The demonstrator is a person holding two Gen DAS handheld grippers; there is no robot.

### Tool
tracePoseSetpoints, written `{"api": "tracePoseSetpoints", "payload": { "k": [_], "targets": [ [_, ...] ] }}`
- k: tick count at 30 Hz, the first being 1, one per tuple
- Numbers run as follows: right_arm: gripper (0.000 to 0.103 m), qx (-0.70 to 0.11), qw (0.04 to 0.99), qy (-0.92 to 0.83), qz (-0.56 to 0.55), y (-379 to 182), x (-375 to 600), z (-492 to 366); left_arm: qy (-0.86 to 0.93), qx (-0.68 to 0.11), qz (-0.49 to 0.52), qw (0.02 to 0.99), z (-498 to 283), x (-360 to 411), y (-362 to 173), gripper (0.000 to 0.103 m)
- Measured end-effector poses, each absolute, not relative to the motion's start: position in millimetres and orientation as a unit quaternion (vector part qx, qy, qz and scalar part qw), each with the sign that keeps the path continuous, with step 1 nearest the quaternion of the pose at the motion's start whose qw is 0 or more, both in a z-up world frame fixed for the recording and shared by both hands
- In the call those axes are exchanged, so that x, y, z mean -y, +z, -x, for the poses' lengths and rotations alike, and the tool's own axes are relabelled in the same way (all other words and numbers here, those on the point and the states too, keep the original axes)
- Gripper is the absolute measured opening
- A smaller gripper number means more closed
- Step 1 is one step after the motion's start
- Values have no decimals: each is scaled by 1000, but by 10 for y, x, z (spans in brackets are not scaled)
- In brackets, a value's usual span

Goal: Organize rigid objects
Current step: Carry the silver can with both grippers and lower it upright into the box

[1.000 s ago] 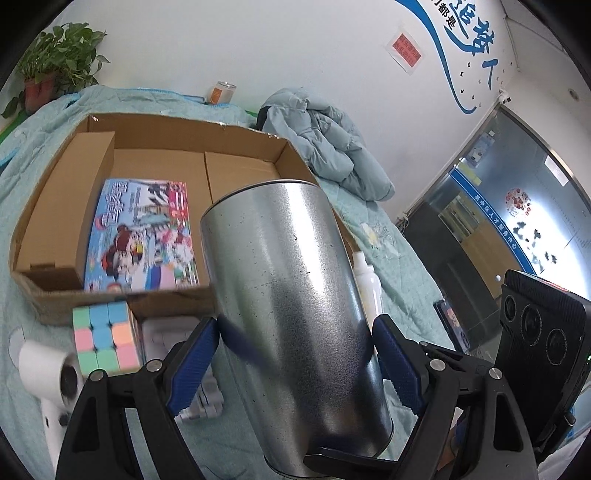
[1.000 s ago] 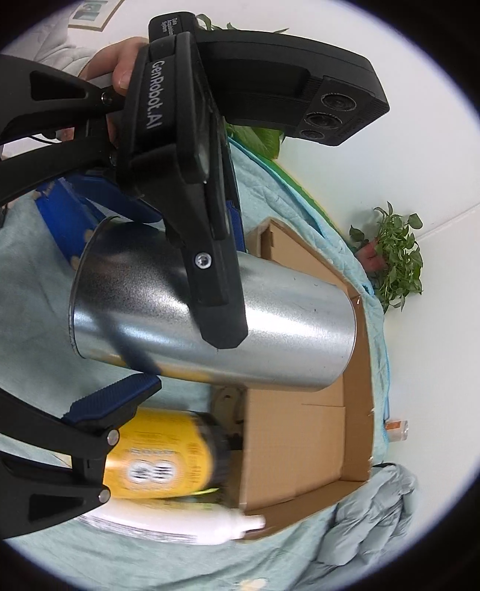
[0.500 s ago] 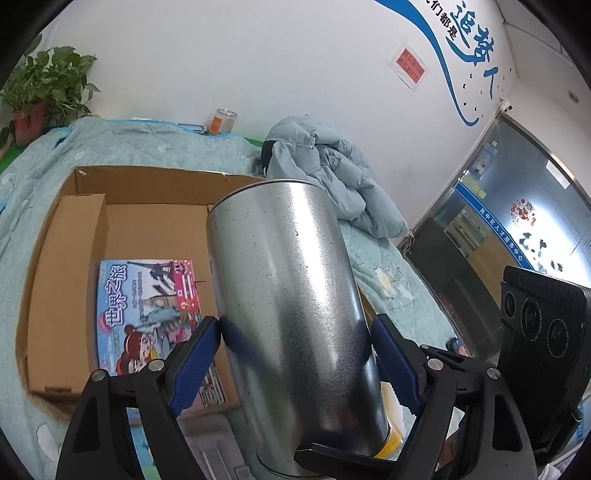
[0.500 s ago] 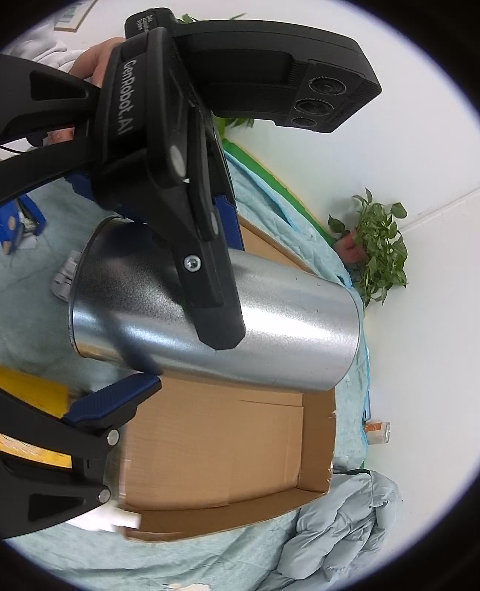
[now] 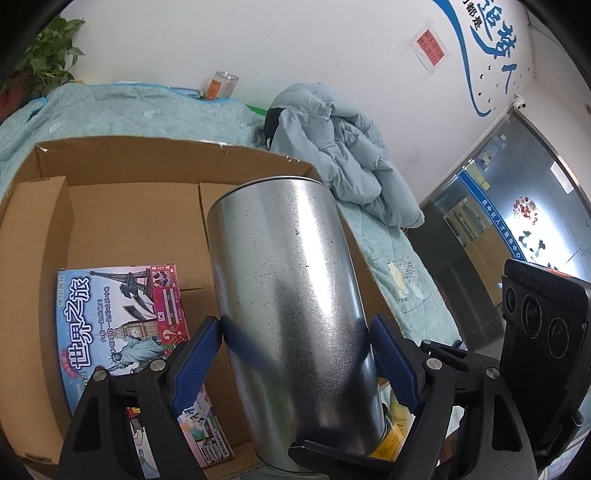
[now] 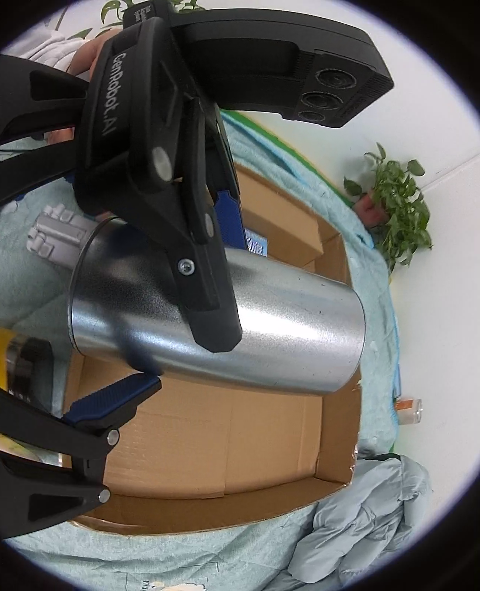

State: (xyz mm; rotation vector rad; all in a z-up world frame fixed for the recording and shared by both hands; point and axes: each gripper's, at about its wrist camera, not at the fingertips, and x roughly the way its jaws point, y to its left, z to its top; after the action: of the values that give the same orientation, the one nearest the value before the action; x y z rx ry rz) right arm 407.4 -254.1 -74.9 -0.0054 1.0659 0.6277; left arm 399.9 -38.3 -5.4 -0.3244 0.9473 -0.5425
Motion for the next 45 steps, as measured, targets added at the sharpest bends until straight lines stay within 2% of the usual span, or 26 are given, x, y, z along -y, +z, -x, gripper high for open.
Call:
{"api": "tracePoseSetpoints", "payload": {
  "k": [18,45],
  "targets": [
    [83,-583,763,279,-7,-1286,2533,-4299,-231,-527,134,807,-4216,551,-743,80],
    [84,-592,757,276,-25,-1296,2487,-4306,-228,-533,129,804,-4247,521,-786,83]
  ]
}}
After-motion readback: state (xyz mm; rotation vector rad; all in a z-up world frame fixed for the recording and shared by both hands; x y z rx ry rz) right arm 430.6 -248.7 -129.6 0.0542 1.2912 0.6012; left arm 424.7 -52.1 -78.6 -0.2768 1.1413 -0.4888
